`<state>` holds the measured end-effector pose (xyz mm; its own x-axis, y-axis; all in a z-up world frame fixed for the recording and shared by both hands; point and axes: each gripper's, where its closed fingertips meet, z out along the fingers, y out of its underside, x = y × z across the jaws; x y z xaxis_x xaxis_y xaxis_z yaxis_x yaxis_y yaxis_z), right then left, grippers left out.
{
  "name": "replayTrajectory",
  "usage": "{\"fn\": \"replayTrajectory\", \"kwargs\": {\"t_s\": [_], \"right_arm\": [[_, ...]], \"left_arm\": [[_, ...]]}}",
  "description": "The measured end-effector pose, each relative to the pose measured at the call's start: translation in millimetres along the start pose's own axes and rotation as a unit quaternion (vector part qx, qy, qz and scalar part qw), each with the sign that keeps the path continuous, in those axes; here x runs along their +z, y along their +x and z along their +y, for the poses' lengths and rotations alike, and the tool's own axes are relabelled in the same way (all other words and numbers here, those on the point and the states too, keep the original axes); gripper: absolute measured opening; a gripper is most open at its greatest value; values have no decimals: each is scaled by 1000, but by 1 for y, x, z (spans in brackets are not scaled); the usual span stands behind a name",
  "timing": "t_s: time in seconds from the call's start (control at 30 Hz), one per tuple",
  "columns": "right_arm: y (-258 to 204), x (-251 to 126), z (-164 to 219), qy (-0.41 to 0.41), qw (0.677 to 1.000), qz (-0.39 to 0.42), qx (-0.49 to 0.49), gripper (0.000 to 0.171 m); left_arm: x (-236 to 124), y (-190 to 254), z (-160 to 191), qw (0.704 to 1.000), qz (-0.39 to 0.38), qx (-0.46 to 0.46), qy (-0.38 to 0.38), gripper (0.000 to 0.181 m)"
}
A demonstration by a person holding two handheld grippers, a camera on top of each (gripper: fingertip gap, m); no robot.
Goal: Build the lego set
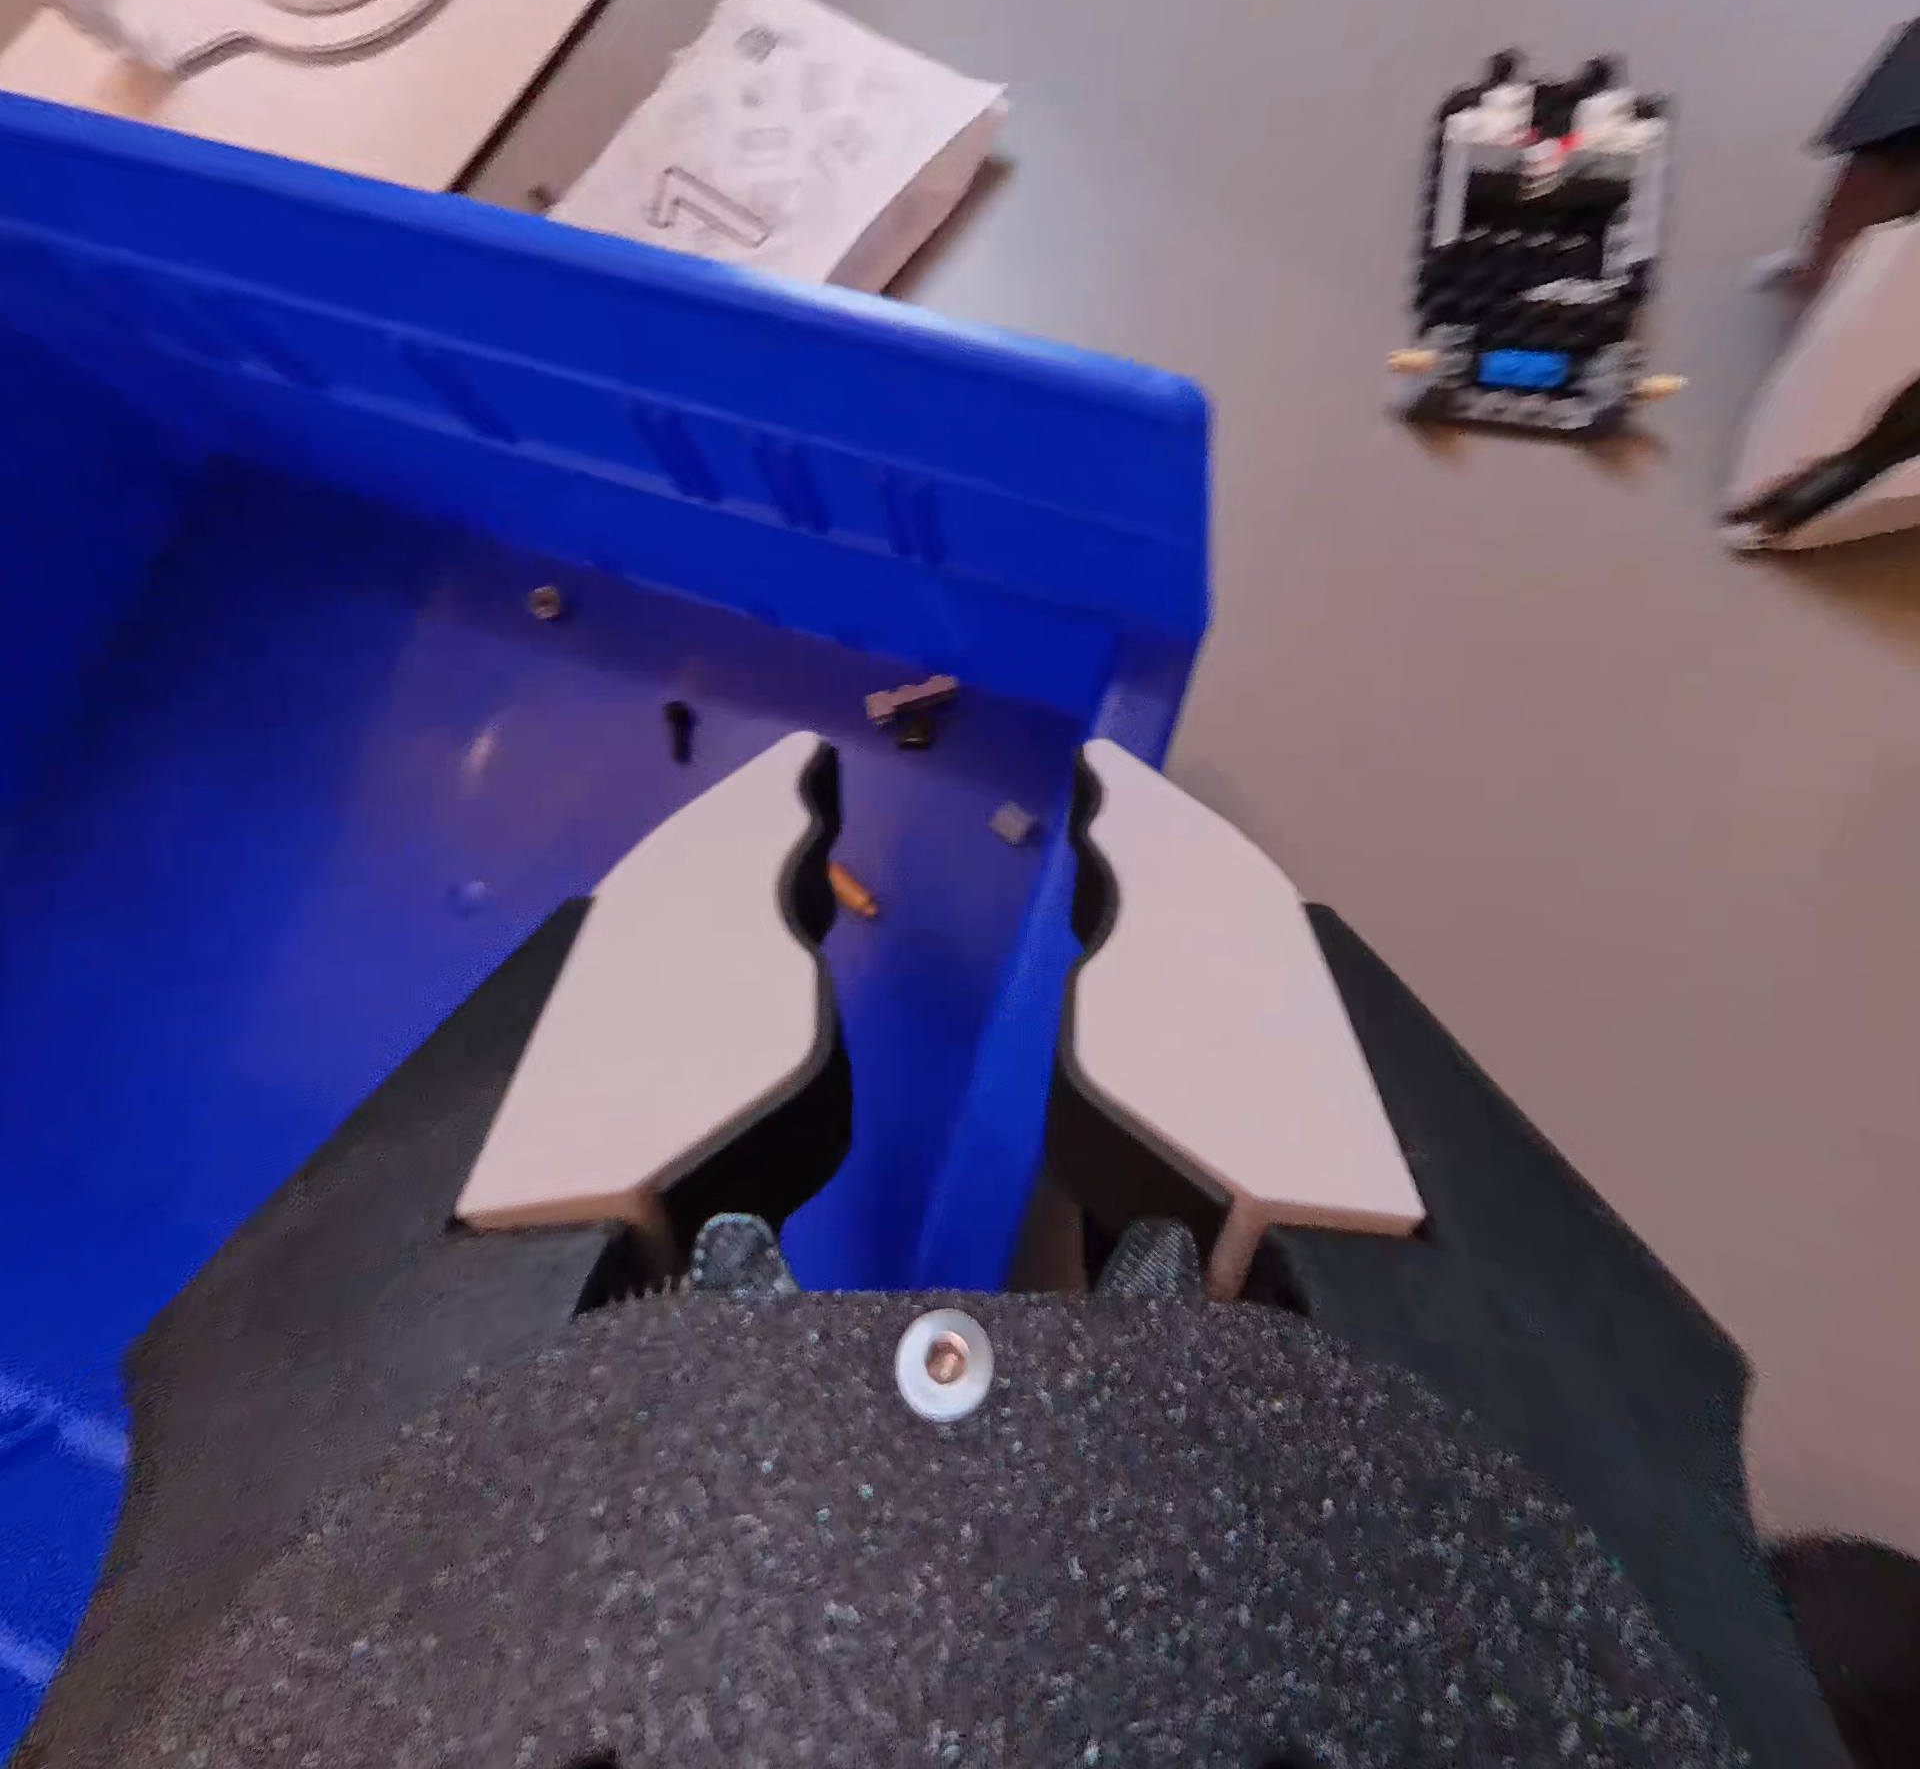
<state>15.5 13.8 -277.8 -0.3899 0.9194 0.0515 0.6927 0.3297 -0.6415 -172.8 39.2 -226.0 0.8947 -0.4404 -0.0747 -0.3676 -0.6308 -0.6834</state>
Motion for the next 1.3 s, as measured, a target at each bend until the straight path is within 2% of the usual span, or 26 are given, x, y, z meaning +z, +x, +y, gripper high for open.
{"fn": "replayTrajectory", "kwargs": {"t_s": [0.03, 0.23, 0.33, 0.4, 0.47, 0.6, 0.67, 0.77, 1.03, 1.1, 1.3], "right_arm": [[0, 0, 0, 1, 1000, 1, 0, 8], [2, 0, -1, 7, 1000, 10, -6, 8], [6, -5, -14, 54, 998, 30, -12, 8], [13, -17, -33, 116, 992, 51, -14, 8], [18, -34, -54, 192, 979, 69, -7, 7], [13, -67, -84, 323, 945, 15, 47, 7], [11, -72, -88, 349, 933, -22, 82, 7], [4, -79, -95, 382, 912, -85, 122, 7], [-2, -88, -104, 416, 873, -175, 186, 7], [-3, -88, -104, 415, 868, -189, 195, 7], [3, -86, -101, 413, 865, -188, 216, 8]], "left_arm": [[-2, 3, -1, 1000, 15, -5, 6, 51], [-11, 3, -22, 995, 28, -13, 95, 60], [-32, 15, -55, 973, 10, 83, 214, 67], [-50, 34, -76, 945, 1, 152, 288, 64], [-61, 54, -89, 923, -2, 201, 329, 61], [-57, 101, -98, 896, 16, 281, 344, 46], [-50, 126, -98, 887, 42, 312, 339, 38], [-39, 152, -96, 879, 69, 340, 327, 36], [-32, 171, -96, 867, 66, 375, 320, 15], [-32, 170, -97, 865, 51, 382, 323, 8], [-28, 165, -95, 871, 52, 369, 320, 4]]}}
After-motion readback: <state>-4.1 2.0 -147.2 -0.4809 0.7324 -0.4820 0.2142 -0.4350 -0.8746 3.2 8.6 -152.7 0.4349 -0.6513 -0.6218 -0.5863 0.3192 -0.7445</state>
